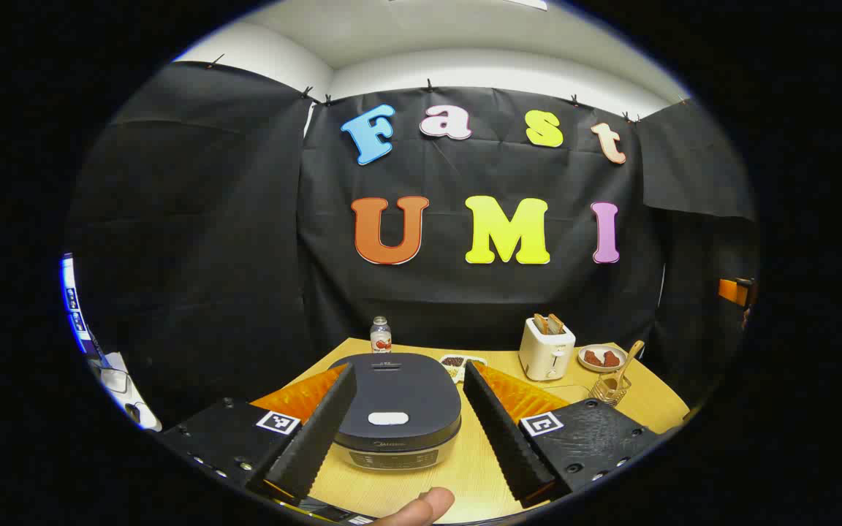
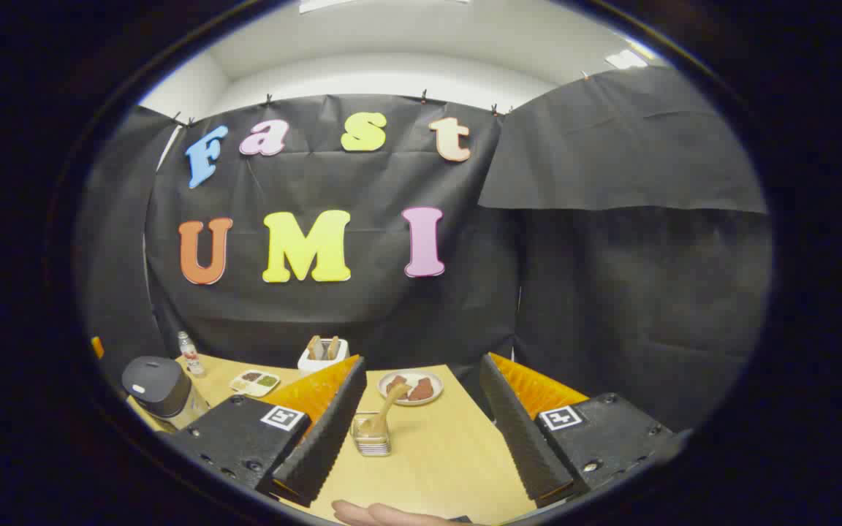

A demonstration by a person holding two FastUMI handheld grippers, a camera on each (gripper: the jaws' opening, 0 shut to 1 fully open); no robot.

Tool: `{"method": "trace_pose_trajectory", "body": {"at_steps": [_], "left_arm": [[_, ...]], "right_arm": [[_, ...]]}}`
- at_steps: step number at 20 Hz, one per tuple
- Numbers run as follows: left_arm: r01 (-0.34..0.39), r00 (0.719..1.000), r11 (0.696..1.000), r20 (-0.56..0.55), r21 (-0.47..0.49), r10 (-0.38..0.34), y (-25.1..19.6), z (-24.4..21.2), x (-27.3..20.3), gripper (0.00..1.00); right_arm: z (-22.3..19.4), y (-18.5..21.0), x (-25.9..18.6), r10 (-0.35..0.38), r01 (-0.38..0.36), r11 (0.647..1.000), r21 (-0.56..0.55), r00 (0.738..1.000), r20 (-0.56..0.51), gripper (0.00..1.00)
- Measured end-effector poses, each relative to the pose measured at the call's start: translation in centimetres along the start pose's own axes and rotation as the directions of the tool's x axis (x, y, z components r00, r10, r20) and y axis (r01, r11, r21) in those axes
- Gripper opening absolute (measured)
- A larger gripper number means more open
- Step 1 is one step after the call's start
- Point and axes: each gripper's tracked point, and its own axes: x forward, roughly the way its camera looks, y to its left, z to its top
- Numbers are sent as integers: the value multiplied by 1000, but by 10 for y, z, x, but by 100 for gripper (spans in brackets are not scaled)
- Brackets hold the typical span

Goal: Close the left gripper, press the button to open the rice cooker; take a wooden spoon from the chopstick holder with the right hand, scoop a spoonful of rice and pour it into the rice cooker, then put the wooden spoon back into the chopstick holder.

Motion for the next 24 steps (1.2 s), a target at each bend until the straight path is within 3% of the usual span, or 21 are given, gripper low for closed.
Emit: {"method": "trace_pose_trajectory", "body": {"at_steps": [18,20,21,23,24], "left_arm": [[3,1000,999,24,-46,-2,3,33,-10,94],[36,999,998,32,-43,-35,-5,34,-6,94],[39,999,998,21,-44,-38,-4,31,-3,83],[22,1000,999,-8,-35,-22,5,22,3,83],[6,1000,1000,-22,-28,-7,8,19,6,67]], "right_arm": [[12,4,-16,44,-44,999,-3,998,40,100],[14,5,-19,51,-51,999,-3,997,54,100],[10,4,-20,56,-56,998,0,997,51,100],[6,7,-24,77,-78,997,17,996,49,100],[5,9,-26,87,-89,996,24,995,53,100]]}}
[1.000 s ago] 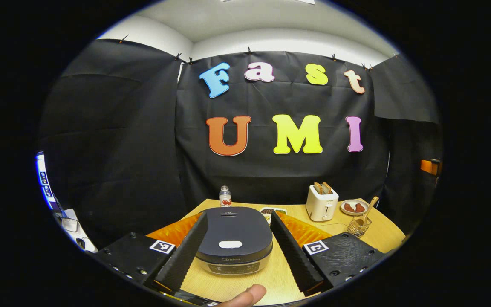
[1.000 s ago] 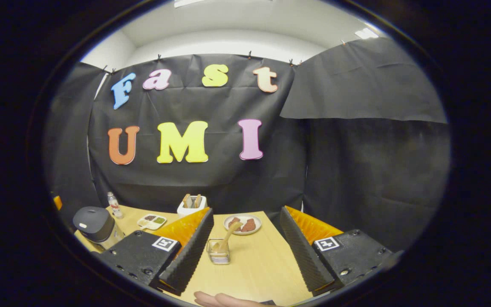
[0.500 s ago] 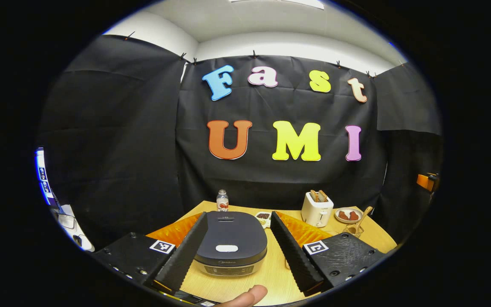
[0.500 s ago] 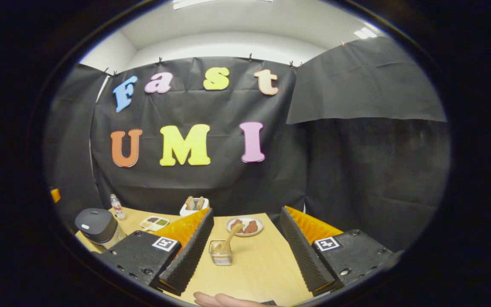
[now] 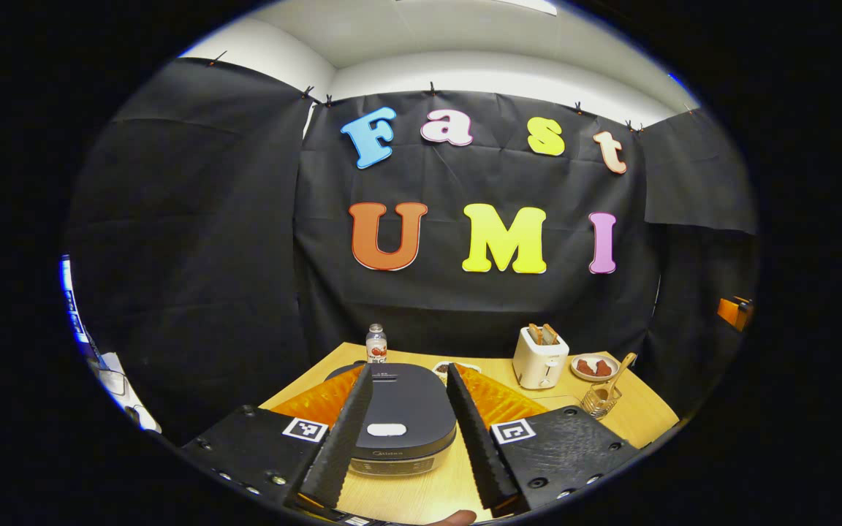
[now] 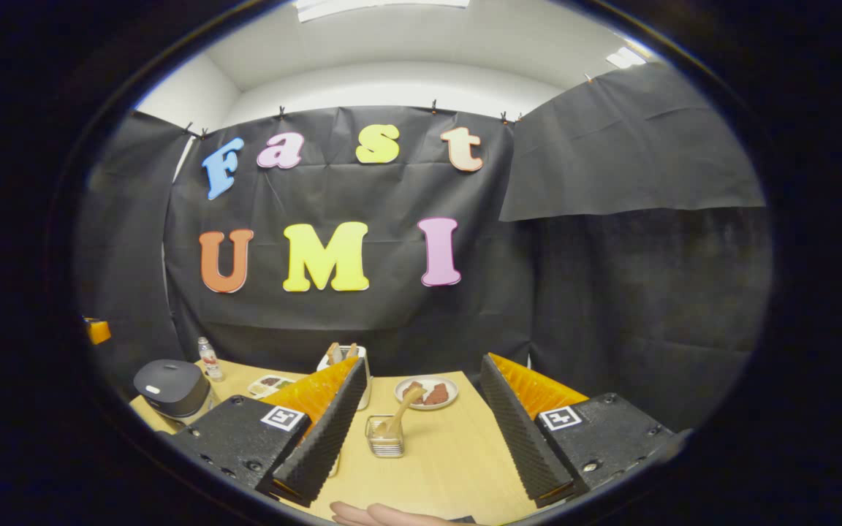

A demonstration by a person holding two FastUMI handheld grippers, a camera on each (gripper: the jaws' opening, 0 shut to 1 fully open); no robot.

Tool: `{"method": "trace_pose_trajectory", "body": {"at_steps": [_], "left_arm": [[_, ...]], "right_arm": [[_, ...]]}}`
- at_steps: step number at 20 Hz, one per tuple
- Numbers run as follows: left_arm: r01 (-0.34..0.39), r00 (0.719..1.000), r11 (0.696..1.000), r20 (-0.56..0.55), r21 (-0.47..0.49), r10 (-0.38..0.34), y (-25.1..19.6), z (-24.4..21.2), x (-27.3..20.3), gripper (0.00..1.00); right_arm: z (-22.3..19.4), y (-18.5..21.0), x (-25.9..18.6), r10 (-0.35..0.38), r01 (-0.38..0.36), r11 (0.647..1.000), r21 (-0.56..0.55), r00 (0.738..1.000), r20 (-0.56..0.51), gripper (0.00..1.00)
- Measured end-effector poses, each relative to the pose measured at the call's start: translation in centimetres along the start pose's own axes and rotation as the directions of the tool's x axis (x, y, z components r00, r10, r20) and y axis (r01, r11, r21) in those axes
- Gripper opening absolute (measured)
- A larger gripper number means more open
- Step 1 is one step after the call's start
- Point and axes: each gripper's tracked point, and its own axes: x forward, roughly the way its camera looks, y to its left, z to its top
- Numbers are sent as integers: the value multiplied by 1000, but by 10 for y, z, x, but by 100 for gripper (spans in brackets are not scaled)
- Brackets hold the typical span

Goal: Close the left gripper, press the button to open the rice cooker; take a wooden spoon from the chopstick holder with the right hand, scoop a spoonful of rice and pour it into the rice cooker, then put the wooden spoon back into the chopstick holder.

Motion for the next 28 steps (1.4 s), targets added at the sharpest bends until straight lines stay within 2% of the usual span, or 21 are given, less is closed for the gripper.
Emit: {"method": "trace_pose_trajectory", "body": {"at_steps": [1,2,4,5,7,8,9,10,17,20,25,28], "left_arm": [[14,1000,1000,-4,9,-14,-2,1,7,65],[40,999,999,-19,11,-40,-10,-3,6,53],[32,999,999,-41,13,-31,-7,-7,13,29],[36,998,999,-45,19,-35,-7,-8,16,23],[35,996,999,-85,19,-33,-7,-16,25,0],[29,991,999,-128,21,-26,-7,-28,27,0],[12,987,999,-158,30,-7,-3,-34,31,10],[9,981,999,-194,46,0,-3,-43,32,0],[-39,933,995,-352,88,68,5,-89,57,0],[-54,904,996,-420,67,77,9,-111,63,0],[-65,878,997,-473,39,76,11,-134,73,0],[-78,856,991,-502,108,122,23,-149,75,0]], "right_arm": [[-1,0,-2,6,-6,1000,6,1000,8,100],[-1,1,-3,11,-11,1000,4,1000,20,100],[-2,2,-4,9,-8,1000,-12,999,43,100],[-7,3,-5,12,-11,1000,-19,999,46,100],[-13,7,-5,24,-23,999,-29,998,52,100],[-15,5,-4,22,-20,999,-33,998,57,100],[-19,5,-3,23,-21,999,-34,998,59,100],[-22,6,-2,31,-29,999,-34,998,57,100],[-44,-3,1,48,-46,997,-60,998,30,100],[-49,-11,3,49,-48,997,-55,999,23,100],[-57,-21,8,44,-44,998,-51,999,6,100],[-56,-20,3,55,-54,998,-26,998,23,100]]}}
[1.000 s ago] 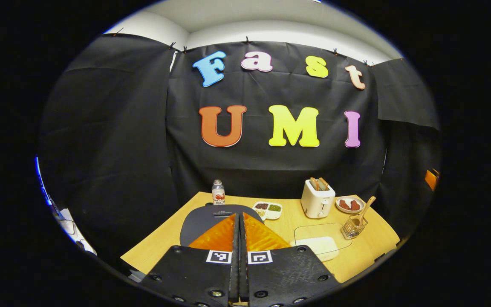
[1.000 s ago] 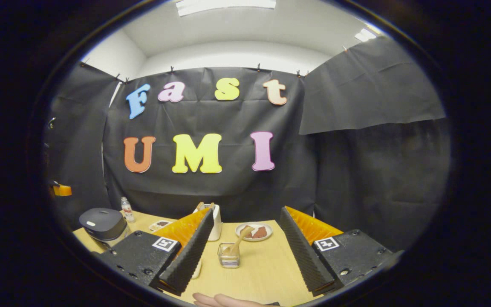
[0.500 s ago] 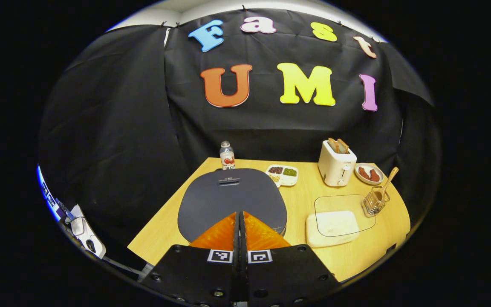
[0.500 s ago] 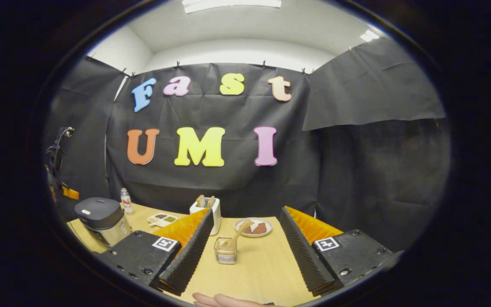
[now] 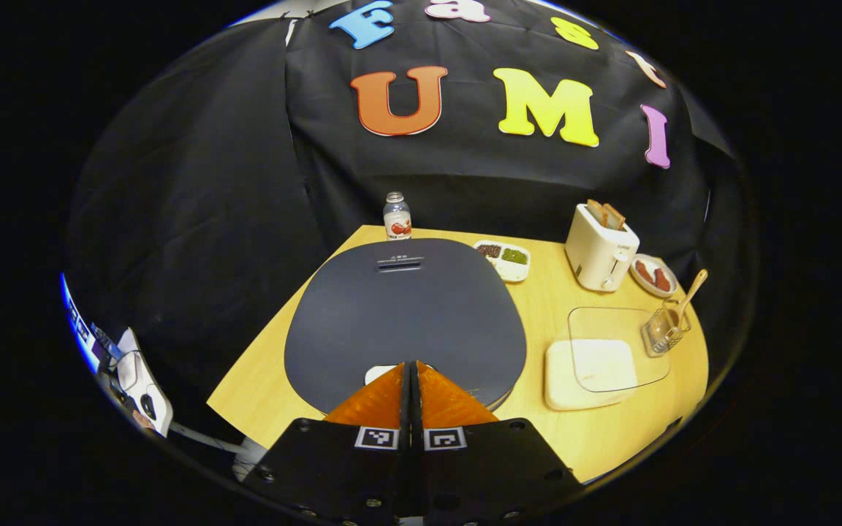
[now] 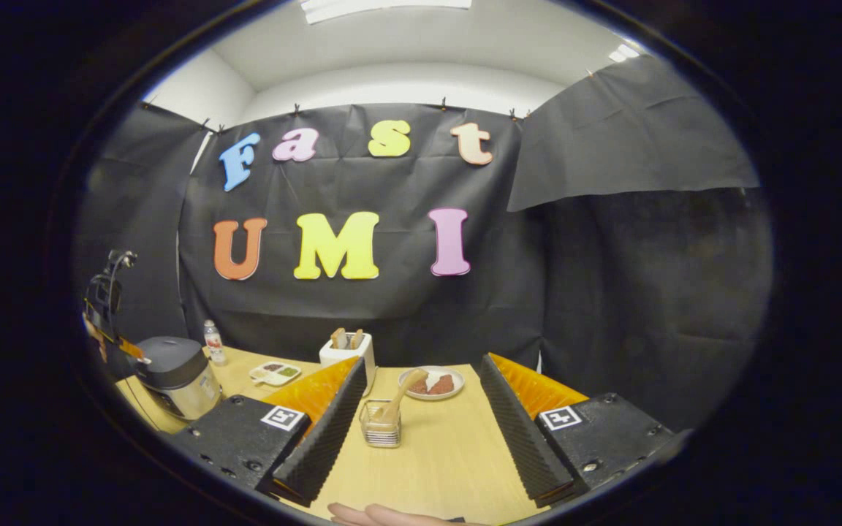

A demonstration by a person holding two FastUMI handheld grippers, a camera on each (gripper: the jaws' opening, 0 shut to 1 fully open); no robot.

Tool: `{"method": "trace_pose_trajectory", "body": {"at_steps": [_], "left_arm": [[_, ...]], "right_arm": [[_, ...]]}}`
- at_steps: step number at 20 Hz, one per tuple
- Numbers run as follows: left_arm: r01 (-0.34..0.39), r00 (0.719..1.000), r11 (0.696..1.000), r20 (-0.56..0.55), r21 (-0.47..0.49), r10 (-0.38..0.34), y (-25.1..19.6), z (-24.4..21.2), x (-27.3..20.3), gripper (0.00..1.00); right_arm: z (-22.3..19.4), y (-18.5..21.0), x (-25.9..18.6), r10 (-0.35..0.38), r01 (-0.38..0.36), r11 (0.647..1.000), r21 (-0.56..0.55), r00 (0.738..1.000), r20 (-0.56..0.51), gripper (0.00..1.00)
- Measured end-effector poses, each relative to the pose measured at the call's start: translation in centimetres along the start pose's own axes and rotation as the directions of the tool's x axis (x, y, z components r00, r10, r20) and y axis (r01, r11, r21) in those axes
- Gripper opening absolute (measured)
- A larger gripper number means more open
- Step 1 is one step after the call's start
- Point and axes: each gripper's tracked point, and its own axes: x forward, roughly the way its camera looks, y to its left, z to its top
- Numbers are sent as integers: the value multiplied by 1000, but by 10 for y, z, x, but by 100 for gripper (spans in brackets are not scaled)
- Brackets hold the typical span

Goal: Close the left gripper, press the button to open the rice cooker; take a wooden spoon from the chopstick holder with the right hand, scoop a spoonful of rice and pour it into the rice cooker, then put the wooden spoon back into the chopstick holder.

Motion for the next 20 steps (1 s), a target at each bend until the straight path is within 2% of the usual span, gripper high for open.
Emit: {"method": "trace_pose_trajectory", "body": {"at_steps": [5,6,11,15,16,17,20], "left_arm": [[1,997,1000,-78,22,1,-3,-11,7,0],[2,998,1000,-62,29,0,0,-3,4,0],[8,996,1000,-91,-20,-10,-2,-4,1,0],[17,999,996,-38,-88,-20,-5,8,-8,2],[23,1000,995,-6,-97,-23,-5,18,-13,12],[29,999,994,39,-108,-25,-5,29,-25,16],[17,985,997,175,-79,-3,-4,57,-64,65]], "right_arm": [[-4,1,-3,8,-8,1000,-8,1000,6,100],[-5,3,-3,14,-14,1000,-8,1000,5,100],[-10,10,-8,33,-33,999,-17,999,-6,100],[-16,6,-7,20,-21,999,-47,1000,-19,100],[-17,4,-7,16,-17,999,-52,1000,-21,100],[-21,3,-5,12,-13,998,-56,1000,-25,100],[-31,-1,1,-1,-2,998,-55,999,-50,100]]}}
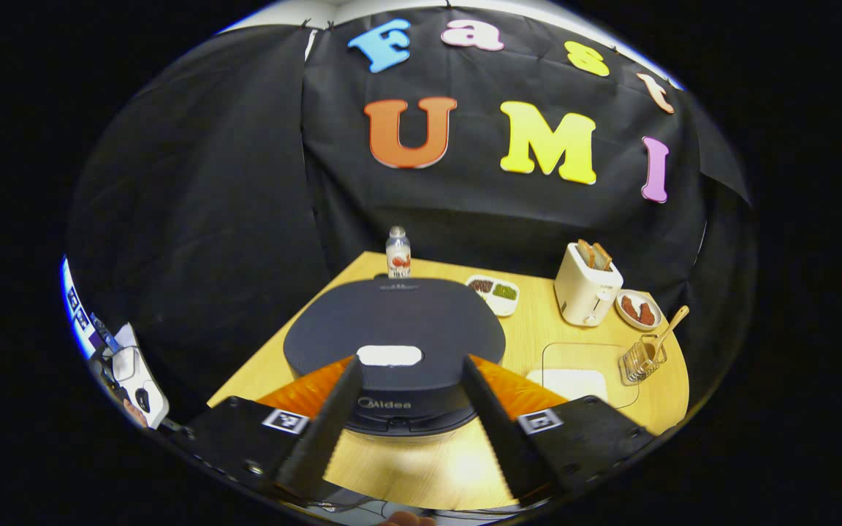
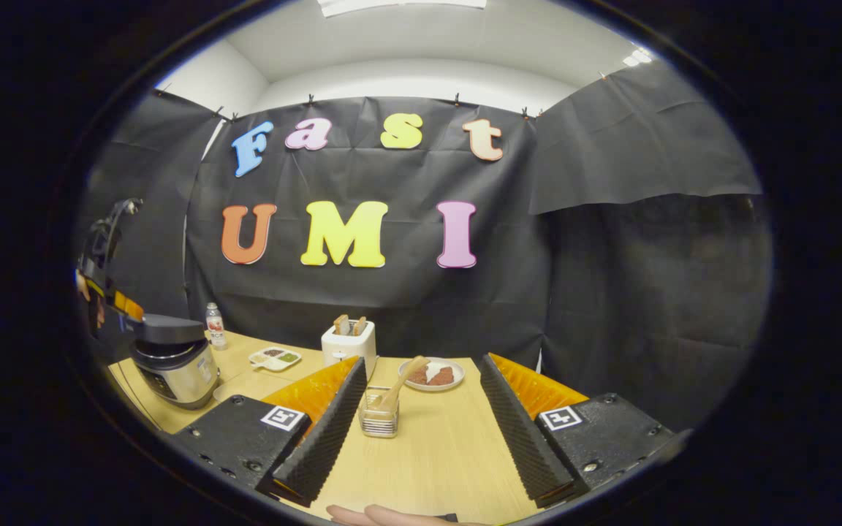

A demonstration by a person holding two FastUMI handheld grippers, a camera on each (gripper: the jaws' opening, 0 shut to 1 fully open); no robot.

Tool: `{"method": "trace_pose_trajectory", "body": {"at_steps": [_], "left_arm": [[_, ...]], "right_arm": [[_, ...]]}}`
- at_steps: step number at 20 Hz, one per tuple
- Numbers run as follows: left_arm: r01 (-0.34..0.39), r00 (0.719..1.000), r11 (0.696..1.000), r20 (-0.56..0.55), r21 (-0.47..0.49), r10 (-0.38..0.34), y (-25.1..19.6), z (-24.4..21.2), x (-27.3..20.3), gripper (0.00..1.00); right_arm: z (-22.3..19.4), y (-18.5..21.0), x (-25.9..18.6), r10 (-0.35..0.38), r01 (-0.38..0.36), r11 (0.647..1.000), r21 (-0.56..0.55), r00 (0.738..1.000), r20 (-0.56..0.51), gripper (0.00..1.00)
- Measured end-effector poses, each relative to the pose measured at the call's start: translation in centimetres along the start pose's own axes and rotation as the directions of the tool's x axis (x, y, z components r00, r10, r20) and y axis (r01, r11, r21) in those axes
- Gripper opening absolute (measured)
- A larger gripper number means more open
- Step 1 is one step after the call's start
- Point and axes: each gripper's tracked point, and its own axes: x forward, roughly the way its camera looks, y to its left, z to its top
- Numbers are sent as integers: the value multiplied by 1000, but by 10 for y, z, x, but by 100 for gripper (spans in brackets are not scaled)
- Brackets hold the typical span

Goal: Close the left gripper, press the button to open the rice cooker; take a wooden spoon from the chopstick holder with the right hand, scoop a spoonful of rice and pour it into the rice cooker, then put the wooden spoon back into the chopstick holder.

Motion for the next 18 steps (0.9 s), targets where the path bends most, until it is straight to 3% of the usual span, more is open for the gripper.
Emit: {"method": "trace_pose_trajectory", "body": {"at_steps": [2,6,14,18], "left_arm": [[-5,998,1000,63,13,4,-1,12,-25,97],[-22,975,1000,221,12,18,4,32,-67,96],[55,915,998,398,29,-62,2,22,-150,96],[70,889,995,449,64,-92,3,7,-181,96]], "right_arm": [[-8,-3,7,-14,14,1000,8,1000,-23,100],[-25,-2,29,-27,28,999,21,998,-64,100],[-66,15,116,6,6,996,90,991,-131,100],[-86,33,167,86,-62,981,183,989,-124,100]]}}
